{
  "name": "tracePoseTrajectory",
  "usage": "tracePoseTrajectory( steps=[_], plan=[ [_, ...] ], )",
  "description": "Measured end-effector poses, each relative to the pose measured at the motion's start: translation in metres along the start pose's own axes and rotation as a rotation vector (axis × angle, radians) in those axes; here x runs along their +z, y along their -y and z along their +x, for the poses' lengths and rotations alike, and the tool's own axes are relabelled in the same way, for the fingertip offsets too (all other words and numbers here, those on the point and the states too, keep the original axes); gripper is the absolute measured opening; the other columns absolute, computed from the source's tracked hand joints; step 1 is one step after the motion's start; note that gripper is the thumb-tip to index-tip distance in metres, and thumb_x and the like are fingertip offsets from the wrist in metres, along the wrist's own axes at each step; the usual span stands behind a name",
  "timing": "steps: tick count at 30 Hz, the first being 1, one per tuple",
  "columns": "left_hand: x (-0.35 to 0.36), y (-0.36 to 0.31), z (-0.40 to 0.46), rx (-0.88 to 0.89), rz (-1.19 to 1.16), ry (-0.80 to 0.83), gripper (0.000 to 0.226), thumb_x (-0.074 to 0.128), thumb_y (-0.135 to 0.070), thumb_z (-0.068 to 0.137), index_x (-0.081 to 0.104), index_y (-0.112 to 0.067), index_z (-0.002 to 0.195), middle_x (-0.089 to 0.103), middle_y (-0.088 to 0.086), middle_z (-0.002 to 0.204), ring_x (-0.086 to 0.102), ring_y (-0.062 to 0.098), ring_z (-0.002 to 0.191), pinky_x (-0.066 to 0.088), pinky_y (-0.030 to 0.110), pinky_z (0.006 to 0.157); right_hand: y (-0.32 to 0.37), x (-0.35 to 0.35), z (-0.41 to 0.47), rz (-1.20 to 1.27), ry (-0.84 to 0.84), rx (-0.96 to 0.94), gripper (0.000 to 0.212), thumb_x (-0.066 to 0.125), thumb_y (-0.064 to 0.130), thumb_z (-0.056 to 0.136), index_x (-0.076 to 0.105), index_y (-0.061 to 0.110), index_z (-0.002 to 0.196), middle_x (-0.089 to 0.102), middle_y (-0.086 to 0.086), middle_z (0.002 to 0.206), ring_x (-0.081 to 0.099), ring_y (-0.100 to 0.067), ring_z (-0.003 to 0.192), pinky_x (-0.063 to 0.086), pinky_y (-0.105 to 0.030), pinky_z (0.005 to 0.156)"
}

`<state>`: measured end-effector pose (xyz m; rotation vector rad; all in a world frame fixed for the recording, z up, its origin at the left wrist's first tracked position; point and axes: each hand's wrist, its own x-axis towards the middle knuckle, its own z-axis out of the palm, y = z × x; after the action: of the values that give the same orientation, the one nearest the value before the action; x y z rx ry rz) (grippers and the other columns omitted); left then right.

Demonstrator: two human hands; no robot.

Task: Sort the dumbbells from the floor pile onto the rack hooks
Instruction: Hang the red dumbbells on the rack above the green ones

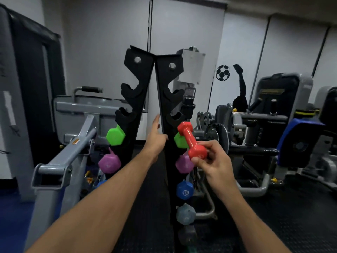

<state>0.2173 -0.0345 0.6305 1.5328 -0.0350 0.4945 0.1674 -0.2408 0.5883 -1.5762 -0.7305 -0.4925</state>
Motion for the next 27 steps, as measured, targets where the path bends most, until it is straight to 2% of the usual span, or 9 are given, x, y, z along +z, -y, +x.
tracePoseTrajectory(
  steps=[2,5,8,10,13,15,22,24,27],
  plan=[
    [0.004,-0.003,0.005,0.027,0.029,0.07,0.098,0.049,0.014,0.088,0.016,-0.046,0.159,0.043,-0.009,0.145,0.064,0.013,0.105,0.057,0.035,0.084,0.007,0.003,0.011,-0.002,-0.055,-0.027,0.039,0.085,0.004,0.08,0.065,0.022,0.108,0.073,0.003,0.104,0.07,-0.015,0.097,0.055,-0.026,0.085],
    [0.01,0.001,0.011,0.088,0.107,0.081,0.098,0.055,0.003,0.091,0.007,-0.048,0.159,0.04,-0.004,0.158,0.056,0.012,0.124,0.049,0.039,0.107,0.014,0.009,0.031,-0.078,-0.156,-0.049,0.036,0.086,0.008,0.08,0.065,0.024,0.104,0.072,0.006,0.1,0.07,-0.011,0.092,0.054,-0.02,0.079],
    [0.009,0.003,0.011,0.135,0.212,0.072,0.089,0.054,-0.007,0.101,-0.002,-0.041,0.161,0.03,-0.005,0.164,0.037,0.013,0.145,0.029,0.028,0.116,0.015,0.011,0.054,-0.161,-0.248,-0.036,0.033,0.087,0.018,0.08,0.064,0.022,0.104,0.072,0.006,0.099,0.07,-0.011,0.091,0.055,-0.025,0.081],
    [0.006,0.006,0.012,0.164,0.318,0.065,0.088,0.053,-0.01,0.103,-0.006,-0.041,0.16,0.033,-0.004,0.163,0.036,0.018,0.147,0.026,0.028,0.114,0.015,0.01,0.07,-0.18,-0.261,-0.015,0.032,0.087,0.022,0.08,0.064,0.022,0.103,0.072,0.007,0.098,0.07,-0.009,0.09,0.057,-0.027,0.083],
    [0.003,0.009,0.015,0.183,0.406,0.04,0.094,0.054,-0.009,0.103,-0.01,-0.052,0.156,0.049,0.0,0.154,0.051,0.024,0.136,0.037,0.028,0.107,0.015,0.01,0.089,-0.181,-0.244,0.007,0.031,0.086,0.022,0.082,0.064,0.024,0.102,0.072,0.007,0.098,0.07,-0.008,0.09,0.058,-0.031,0.083],
    [0.004,0.011,0.017,0.199,0.443,0.013,0.098,0.055,-0.01,0.102,-0.012,-0.06,0.151,0.056,0.002,0.149,0.058,0.028,0.129,0.044,0.035,0.104,0.015,0.009,0.098,-0.201,-0.224,0.007,0.032,0.085,0.022,0.083,0.063,0.023,0.106,0.072,0.005,0.1,0.069,-0.01,0.092,0.057,-0.031,0.083],
    [0.003,0.021,0.024,0.249,0.468,-0.015,0.1,0.058,-0.012,0.101,-0.012,-0.066,0.148,0.056,0.0,0.148,0.058,0.026,0.131,0.045,0.045,0.111,0.011,0.018,0.13,-0.246,-0.19,0.031,0.034,0.087,0.024,0.081,0.063,0.023,0.105,0.07,0.0,0.1,0.069,-0.017,0.092,0.061,-0.044,0.085],
    [0.003,0.024,0.025,0.245,0.461,-0.022,0.097,0.057,-0.013,0.102,-0.011,-0.065,0.149,0.057,-0.001,0.148,0.059,0.024,0.129,0.046,0.041,0.109,0.008,0.024,0.136,-0.27,-0.173,0.033,0.034,0.087,0.023,0.082,0.063,0.021,0.106,0.069,0.001,0.1,0.067,-0.013,0.09,0.06,-0.038,0.083],
    [0.004,0.029,0.028,0.229,0.428,-0.023,0.094,0.055,-0.014,0.103,-0.009,-0.065,0.149,0.059,0.0,0.144,0.061,0.024,0.124,0.043,0.029,0.095,0.004,0.033,0.143,-0.327,-0.147,0.026,0.035,0.086,0.025,0.082,0.063,0.019,0.108,0.07,0.001,0.101,0.067,-0.013,0.091,0.055,-0.03,0.079]
  ],
)
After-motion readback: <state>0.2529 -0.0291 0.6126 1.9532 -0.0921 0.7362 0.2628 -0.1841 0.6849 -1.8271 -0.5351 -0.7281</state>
